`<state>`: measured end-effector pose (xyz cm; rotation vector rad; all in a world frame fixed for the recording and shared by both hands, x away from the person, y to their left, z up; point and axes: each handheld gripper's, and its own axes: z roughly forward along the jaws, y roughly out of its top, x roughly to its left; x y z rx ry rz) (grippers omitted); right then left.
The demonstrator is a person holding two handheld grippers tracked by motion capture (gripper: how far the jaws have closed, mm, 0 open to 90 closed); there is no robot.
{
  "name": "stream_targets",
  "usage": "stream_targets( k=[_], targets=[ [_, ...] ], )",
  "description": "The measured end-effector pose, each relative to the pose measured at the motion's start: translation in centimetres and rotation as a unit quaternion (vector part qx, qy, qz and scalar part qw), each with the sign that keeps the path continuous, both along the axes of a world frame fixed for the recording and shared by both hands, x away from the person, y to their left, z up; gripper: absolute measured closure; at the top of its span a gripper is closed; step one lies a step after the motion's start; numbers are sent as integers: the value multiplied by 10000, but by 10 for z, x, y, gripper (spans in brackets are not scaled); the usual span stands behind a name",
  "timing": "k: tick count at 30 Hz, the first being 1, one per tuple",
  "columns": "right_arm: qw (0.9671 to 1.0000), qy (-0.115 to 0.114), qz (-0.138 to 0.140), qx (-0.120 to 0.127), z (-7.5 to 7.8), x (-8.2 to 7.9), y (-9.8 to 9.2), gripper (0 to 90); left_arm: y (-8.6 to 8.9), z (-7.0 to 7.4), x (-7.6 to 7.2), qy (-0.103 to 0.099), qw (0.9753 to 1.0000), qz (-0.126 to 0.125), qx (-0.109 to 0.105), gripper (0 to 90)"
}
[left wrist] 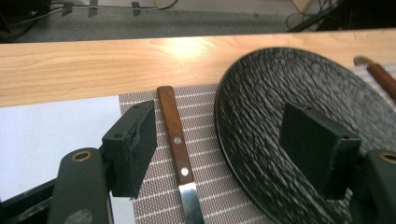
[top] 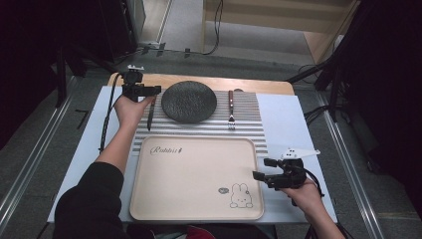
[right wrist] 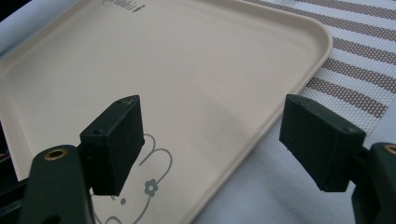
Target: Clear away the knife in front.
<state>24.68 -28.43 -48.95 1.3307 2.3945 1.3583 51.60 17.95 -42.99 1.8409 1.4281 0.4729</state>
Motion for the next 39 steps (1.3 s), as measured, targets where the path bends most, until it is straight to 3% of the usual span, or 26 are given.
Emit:
stream_targets(
  k=[10, 17, 39],
  targets=[
    [10000, -32, -5, 0, 0, -1, 0, 199, 4, -16, 4, 105, 9997, 201, 109, 279],
    [10000, -40, -7, -6, 0, 0, 0, 199, 5, -25, 3, 119, 9996, 244, 44, 297],
    [10000, -44, 7, -1, 0, 0, 0, 199, 2, -53, 9, 414, 9979, 246, 429, 349]
  ],
)
